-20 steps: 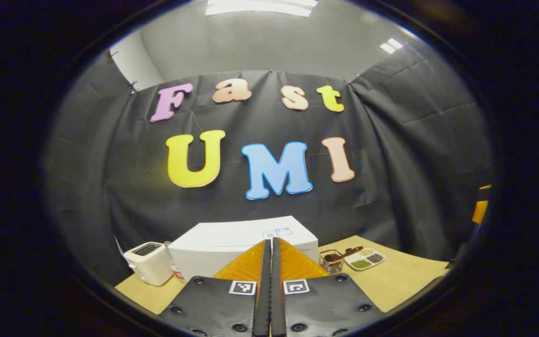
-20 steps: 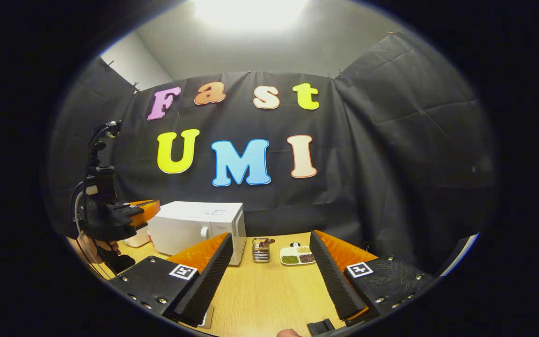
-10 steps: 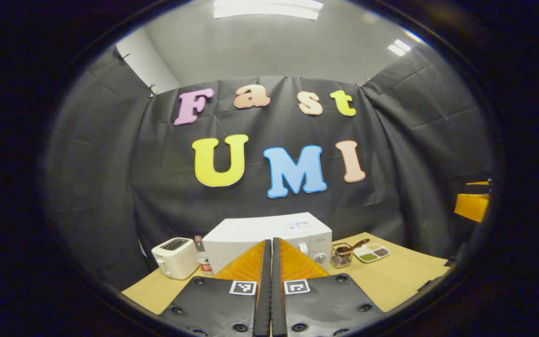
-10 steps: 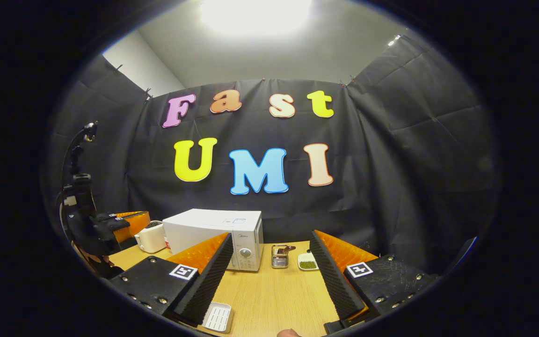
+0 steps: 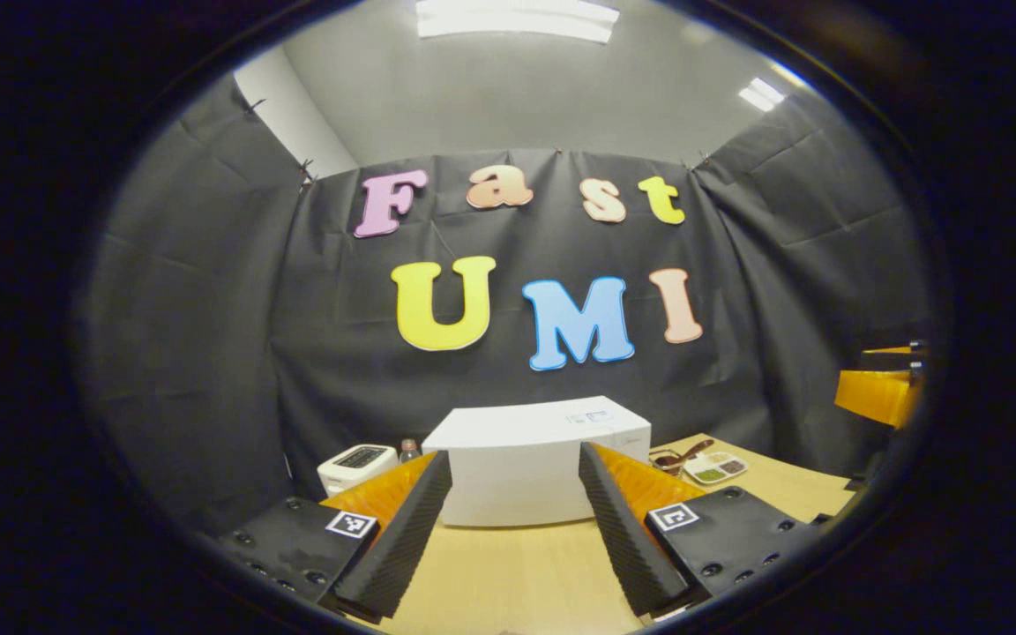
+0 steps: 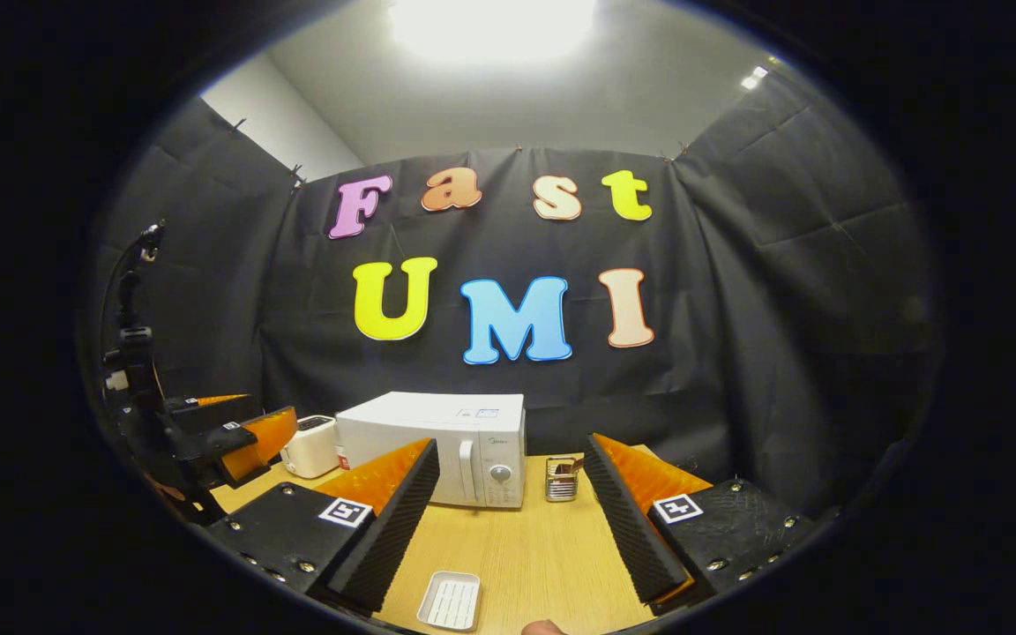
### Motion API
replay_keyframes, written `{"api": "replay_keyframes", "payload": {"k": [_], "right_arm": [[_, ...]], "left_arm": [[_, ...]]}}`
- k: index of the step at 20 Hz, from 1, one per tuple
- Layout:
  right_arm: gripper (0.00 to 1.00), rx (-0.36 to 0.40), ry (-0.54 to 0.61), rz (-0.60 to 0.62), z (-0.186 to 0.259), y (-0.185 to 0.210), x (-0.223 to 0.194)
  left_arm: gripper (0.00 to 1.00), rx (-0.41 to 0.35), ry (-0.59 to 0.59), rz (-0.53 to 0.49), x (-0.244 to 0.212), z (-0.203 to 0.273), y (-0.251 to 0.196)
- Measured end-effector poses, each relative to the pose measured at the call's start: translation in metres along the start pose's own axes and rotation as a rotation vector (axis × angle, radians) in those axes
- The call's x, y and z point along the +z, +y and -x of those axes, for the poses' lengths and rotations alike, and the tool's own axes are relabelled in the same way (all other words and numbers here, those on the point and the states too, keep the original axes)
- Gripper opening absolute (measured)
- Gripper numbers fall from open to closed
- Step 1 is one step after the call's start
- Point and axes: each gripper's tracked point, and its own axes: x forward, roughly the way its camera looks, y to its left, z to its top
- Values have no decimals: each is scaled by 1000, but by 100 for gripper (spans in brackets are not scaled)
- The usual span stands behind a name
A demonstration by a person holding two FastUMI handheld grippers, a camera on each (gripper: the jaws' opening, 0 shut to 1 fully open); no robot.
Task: Open the microwave oven with the left hand, put the food in, and close the microwave oven.
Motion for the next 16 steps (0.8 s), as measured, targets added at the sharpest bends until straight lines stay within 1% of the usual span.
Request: {"api": "replay_keyframes", "payload": {"k": [1, 2, 3, 4, 6, 8, 9, 11, 12, 13, 14, 15, 16], "right_arm": [[100, 3, -5, -2, 0, 4, 1], [100, 4, -10, -3, 0, 7, 3], [100, 7, -13, -3, -2, 10, 2], [100, 7, -15, 0, -2, 12, 3], [100, 8, -15, 5, -1, 14, 2], [100, 13, -13, 1, -4, 17, 2], [100, 14, -13, 1, -4, 18, 2], [100, 13, -20, 4, -6, 19, 4], [100, 11, -27, 4, -6, 20, 6], [100, 12, -31, 1, -6, 20, 6], [100, 15, -31, -2, -8, 21, 7], [100, 15, -31, -5, -10, 21, 7], [100, 15, -33, -7, -12, 20, 7]], "left_arm": [[99, 4, -4, -5, 1, 3, 4], [96, 9, -12, -10, 4, 5, 7], [96, 12, -20, -17, 7, 8, 10], [99, 14, -26, -22, 9, 10, 14], [93, 13, -35, -31, 13, 12, 17], [93, 11, -33, -37, 12, 12, 19], [96, 10, -32, -35, 13, 12, 18], [96, 10, -36, -34, 14, 11, 19], [99, 14, -42, -42, 14, 12, 19], [96, 17, -48, -53, 17, 11, 20], [99, 21, -53, -61, 18, 10, 21], [99, 24, -55, -60, 19, 10, 21], [96, 25, -60, -52, 20, 10, 20]]}}
